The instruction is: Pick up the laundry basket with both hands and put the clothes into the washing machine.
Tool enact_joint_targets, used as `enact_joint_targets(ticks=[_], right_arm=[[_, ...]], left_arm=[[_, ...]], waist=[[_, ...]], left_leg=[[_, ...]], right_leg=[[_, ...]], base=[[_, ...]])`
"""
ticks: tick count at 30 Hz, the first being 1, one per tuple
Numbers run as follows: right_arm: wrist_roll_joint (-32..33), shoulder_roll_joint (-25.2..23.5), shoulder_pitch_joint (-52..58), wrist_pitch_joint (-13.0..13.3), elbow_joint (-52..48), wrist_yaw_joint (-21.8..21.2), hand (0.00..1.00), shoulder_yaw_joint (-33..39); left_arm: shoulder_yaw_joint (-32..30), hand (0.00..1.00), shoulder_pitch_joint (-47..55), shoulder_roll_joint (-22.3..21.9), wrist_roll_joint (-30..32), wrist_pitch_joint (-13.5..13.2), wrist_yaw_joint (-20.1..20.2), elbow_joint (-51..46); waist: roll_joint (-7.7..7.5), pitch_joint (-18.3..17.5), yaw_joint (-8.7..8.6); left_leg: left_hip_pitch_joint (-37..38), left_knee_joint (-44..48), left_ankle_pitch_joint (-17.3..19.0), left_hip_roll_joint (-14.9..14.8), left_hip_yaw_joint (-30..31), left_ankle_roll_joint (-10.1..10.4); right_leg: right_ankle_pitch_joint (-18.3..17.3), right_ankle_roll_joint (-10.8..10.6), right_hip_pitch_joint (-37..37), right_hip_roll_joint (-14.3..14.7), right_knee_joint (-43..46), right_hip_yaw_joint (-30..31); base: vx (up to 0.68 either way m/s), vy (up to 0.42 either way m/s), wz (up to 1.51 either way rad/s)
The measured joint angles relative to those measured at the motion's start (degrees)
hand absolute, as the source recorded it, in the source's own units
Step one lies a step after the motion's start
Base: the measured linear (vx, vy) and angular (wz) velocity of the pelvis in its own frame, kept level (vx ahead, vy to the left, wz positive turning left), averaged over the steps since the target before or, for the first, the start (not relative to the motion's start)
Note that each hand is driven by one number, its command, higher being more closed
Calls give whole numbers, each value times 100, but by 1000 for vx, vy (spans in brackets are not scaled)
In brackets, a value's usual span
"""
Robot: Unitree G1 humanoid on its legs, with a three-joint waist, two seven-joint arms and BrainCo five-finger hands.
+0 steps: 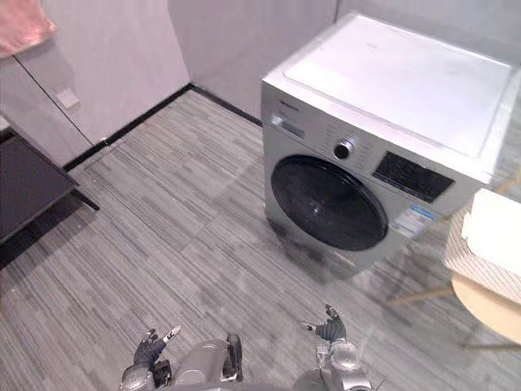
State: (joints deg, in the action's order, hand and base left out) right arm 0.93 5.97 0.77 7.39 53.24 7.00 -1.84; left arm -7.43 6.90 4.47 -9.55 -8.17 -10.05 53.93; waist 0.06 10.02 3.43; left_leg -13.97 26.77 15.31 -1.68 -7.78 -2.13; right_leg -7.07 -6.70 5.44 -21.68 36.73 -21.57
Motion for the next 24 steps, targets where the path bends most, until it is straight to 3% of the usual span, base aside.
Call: enact_joint_targets(ticks=[1, 2, 3, 4, 7, 8, 9, 10, 11, 12, 13, 14, 15, 16, 17, 19, 20, 23, 24], right_arm=[[0, -10, -4, -15, 0, 0, 0, -48], [-3, -52, -7, -17, 1, -16, 0, -109], [-4, -146, -10, -11, -8, -78, 0, -133], [-2, -178, -44, -6, -14, -108, 0, -165], [16, -144, -66, 8, -78, -91, 0, -158], [36, -93, -107, 8, -90, -90, 0, -153], [49, -81, -109, 7, -89, -89, 0, -151], [58, -81, -112, 4, -90, -91, 0, -152], [58, -70, -21, -2, -86, -91, 0, -141], [59, -64, 38, -6, -86, -96, 0, -135], [58, -57, 87, -11, -100, -107, 0, -120], [59, -61, 82, -14, -229, -121, 0, -74], [61, -79, 83, -15, -288, -128, 0, -73], [70, -155, 93, -19, -406, -148, 0, -93], [75, -282, 92, -19, -480, -153, 0, -99], [85, -361, 71, -12, -572, -154, 0, -62], [88, -372, 72, 0, -593, -154, 0, -12], [130, -366, 82, -1, -595, -114, 0, 220], [129, -367, 95, -3, -554, -94, 0, 290]], left_arm=[[1, 0, 10, 10, 0, 3, 0, -40], [34, 0, 44, 1, 0, 1, 0, -133], [41, 0, 66, 44, -4, -3, -1, -168], [35, 0, 24, 30, -7, -3, -3, -169], [59, 0, -10, 3, -114, -5, -4, -166], [75, 0, -114, -32, -111, -9, -4, -162], [79, 0, -142, -48, -108, -15, -6, -160], [85, 0, -200, -71, -105, -74, -8, -161], [97, 0, -206, -101, -101, -111, -6, -157], [98, 0, -207, -124, -95, -112, -4, -156], [98, 0, -233, -280, -80, -125, -4, -158], [22, 0, -266, -398, -69, -121, 0, -152], [-9, 0, -273, -416, -68, -112, -1, -151], [-178, 0, -289, -462, -52, -104, 3, -165], [-285, 0, -285, -453, -44, -104, -2, -174], [-293, 0, -298, -440, 0, -104, 6, -202], [-293, 0, -298, -440, 26, -105, 7, -221], [-296, 0, -368, -434, 143, -108, 10, -279], [-294, 0, -388, -429, 179, -101, 9, -257]], waist=[[-18, 7, -4], [-76, 39, -45], [-59, 61, -146], [-92, 66, -152], [-159, 114, -127], [-128, 141, -160], [-133, 143, -185], [-211, 165, -271], [-260, 169, -306], [-249, 171, -312], [-98, 142, -277], [-24, 141, -288], [-19, 143, -291], [-14, 146, -285], [-35, 156, -237], [-79, 130, -248], [-96, 108, -251], [-124, 71, -259], [-113, 66, -260]], left_leg=[[111, -21, 26, 90, 108, -79], [243, -62, 68, 175, 349, -157], [316, -57, 188, 222, 710, -259], [476, -107, 233, 215, 999, -248], [1038, -492, 265, 295, 1440, -267], [1290, -734, 262, 298, 1738, -261], [1386, -814, 260, 304, 1836, -258], [1625, -969, 268, 354, 2075, -225], [1943, -1098, 354, 364, 2369, -95], [1997, -1091, 376, 349, 2507, -60], [1983, -871, 365, 223, 2661, -15], [1628, -121, 275, 157, 2542, 233], [1456, 258, 183, 129, 2442, 394], [1073, 1185, -168, -17, 2069, 858], [785, 2046, -300, -417, 1466, 873], [608, 2387, -166, -921, 625, 730], [566, 2283, -148, -1035, 393, 716], [316, 882, -165, -1236, -67, 746], [235, 186, -237, -1229, -59, 856]], right_leg=[[264, 271, 208, -45, 475, 306], [490, 126, 524, -3, 1132, 801], [-135, 34, 733, 373, 1445, 1176], [-583, 89, 949, 796, 1306, 1315], [-749, 142, 1424, 1404, 218, 1434], [-596, 77, 1646, 1667, -712, 1561], [-423, 73, 1694, 1734, -1106, 1624], [22, 78, 1697, 1806, -1955, 1857], [776, 170, 1652, 1806, -2092, 2127], [967, 337, 1608, 1814, -1948, 2147], [668, 548, 1608, 1833, -1633, 1884], [437, 757, 1533, 1829, -1472, 1575], [366, 819, 1454, 1848, -1475, 1479], [284, 944, 1167, 1960, -1611, 1333], [218, 1045, 689, 2097, -1878, 1282], [197, 1079, 137, 2129, -2190, 1183], [197, 1078, 8, 2093, -2268, 1151], [185, 1005, -386, 1865, -2674, 941], [160, 907, -465, 1796, -2752, 838]], base=[[396, 233, 92], [414, 115, 122], [512, 49, 160], [420, -28, 137], [511, -64, 107], [501, -135, 121], [520, -188, 142], [545, -264, 156], [554, -306, 157], [554, -345, 131], [521, -314, 107], [507, -286, 94], [480, -266, 78], [464, -249, 39], [445, -234, 29], [411, -175, 20], [379, -118, 23], [209, 13, 33], [206, 134, 54]])
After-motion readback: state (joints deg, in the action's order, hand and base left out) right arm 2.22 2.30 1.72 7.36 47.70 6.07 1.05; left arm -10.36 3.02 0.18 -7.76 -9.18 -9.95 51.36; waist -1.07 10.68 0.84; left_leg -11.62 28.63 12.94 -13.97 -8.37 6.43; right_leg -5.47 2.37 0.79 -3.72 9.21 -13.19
